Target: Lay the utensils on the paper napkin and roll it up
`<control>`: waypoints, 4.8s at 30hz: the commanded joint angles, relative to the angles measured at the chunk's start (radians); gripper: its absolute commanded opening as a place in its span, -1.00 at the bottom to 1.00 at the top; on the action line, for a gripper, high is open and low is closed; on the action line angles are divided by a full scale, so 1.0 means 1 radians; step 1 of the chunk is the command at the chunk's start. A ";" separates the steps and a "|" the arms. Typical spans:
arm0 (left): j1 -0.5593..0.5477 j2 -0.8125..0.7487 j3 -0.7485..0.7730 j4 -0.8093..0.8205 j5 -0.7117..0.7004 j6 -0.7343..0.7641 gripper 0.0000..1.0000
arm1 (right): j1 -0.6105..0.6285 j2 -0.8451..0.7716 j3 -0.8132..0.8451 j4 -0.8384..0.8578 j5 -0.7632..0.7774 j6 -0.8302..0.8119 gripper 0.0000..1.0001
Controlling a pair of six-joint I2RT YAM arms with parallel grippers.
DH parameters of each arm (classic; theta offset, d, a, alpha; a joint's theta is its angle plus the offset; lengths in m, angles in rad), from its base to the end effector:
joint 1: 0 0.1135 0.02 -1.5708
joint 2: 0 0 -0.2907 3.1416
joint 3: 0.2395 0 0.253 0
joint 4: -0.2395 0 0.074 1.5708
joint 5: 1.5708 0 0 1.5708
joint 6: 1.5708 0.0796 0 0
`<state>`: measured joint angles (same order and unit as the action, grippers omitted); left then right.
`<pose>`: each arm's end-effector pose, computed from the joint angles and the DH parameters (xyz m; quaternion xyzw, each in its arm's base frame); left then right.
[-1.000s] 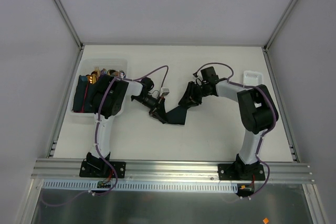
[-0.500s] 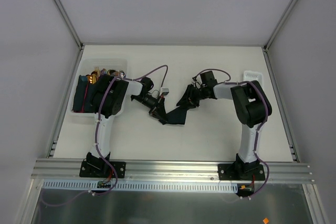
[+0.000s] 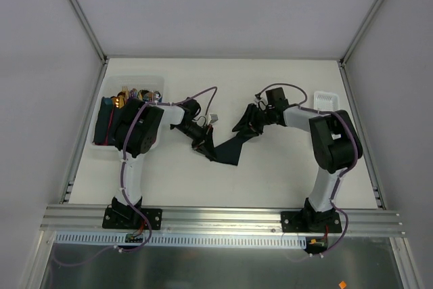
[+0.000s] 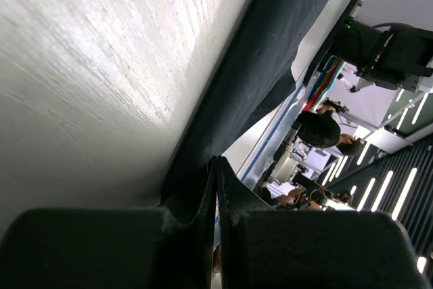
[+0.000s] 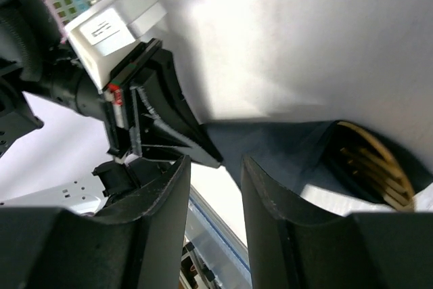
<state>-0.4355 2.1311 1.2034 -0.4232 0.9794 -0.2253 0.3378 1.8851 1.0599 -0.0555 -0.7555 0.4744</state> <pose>0.3309 -0.2269 0.0835 -0.1433 -0.8669 0.4737 0.0601 0.3637 0.1856 0.1484 -0.0648 0.8812 0.4431 0.1517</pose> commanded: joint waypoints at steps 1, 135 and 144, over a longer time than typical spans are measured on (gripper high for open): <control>-0.006 0.030 -0.031 0.032 -0.340 0.024 -1.00 | 0.007 -0.095 -0.011 -0.024 -0.015 -0.016 -0.23; -0.106 -0.476 0.295 -0.132 0.326 0.017 -1.00 | 0.081 -0.721 -0.133 0.210 0.018 0.003 0.41; -0.103 -0.487 0.288 -0.123 0.337 0.015 -1.00 | 0.087 -0.718 -0.136 0.226 0.038 0.024 -0.71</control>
<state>-0.5308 1.7016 1.4891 -0.5545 1.2690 -0.1848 0.4179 1.1698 0.9104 0.1287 -0.7414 0.5232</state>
